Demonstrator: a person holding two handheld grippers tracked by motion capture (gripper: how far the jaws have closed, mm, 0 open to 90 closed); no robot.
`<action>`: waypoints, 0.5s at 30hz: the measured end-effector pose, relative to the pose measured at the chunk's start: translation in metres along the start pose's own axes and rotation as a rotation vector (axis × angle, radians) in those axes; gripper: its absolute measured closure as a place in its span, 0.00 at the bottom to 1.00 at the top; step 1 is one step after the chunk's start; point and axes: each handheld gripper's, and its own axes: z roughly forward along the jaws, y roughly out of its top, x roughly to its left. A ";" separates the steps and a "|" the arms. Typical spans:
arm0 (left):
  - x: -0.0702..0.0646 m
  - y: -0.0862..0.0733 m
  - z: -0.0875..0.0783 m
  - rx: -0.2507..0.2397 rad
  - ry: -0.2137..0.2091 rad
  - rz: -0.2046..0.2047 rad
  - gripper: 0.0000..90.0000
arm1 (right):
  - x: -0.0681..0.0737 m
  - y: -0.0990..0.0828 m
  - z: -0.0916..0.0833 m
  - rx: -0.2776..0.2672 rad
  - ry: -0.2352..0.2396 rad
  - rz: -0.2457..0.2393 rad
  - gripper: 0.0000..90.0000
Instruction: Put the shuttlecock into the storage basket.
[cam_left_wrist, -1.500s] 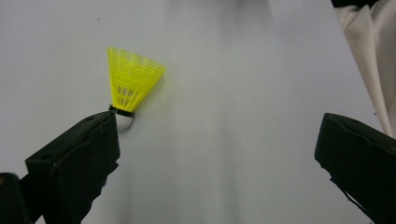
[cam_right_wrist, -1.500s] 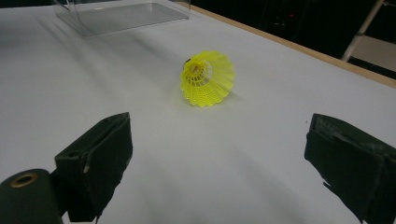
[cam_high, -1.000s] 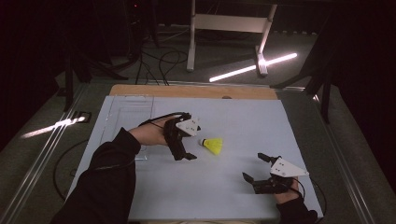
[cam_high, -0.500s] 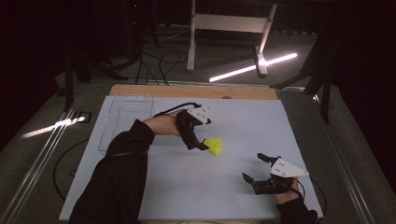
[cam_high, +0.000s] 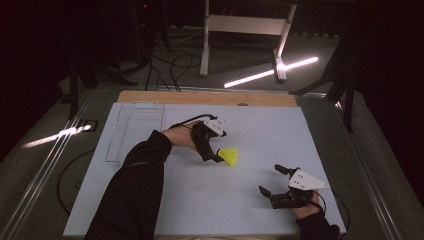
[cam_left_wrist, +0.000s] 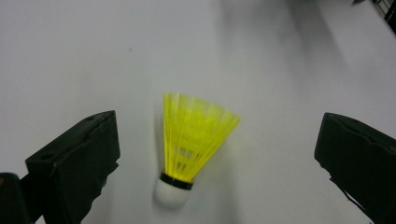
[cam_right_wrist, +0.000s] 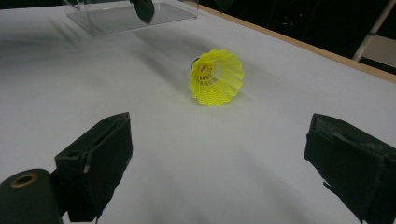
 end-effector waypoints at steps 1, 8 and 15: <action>0.001 -0.003 0.003 0.007 0.003 -0.003 0.01 | 0.000 0.000 0.000 0.000 -0.001 -0.001 0.09; 0.006 -0.017 0.017 0.045 -0.004 -0.025 0.06 | 0.000 0.000 0.000 0.001 0.000 0.000 0.09; 0.010 -0.030 0.028 0.119 0.012 -0.028 0.19 | 0.000 0.000 0.000 0.001 0.004 0.005 0.09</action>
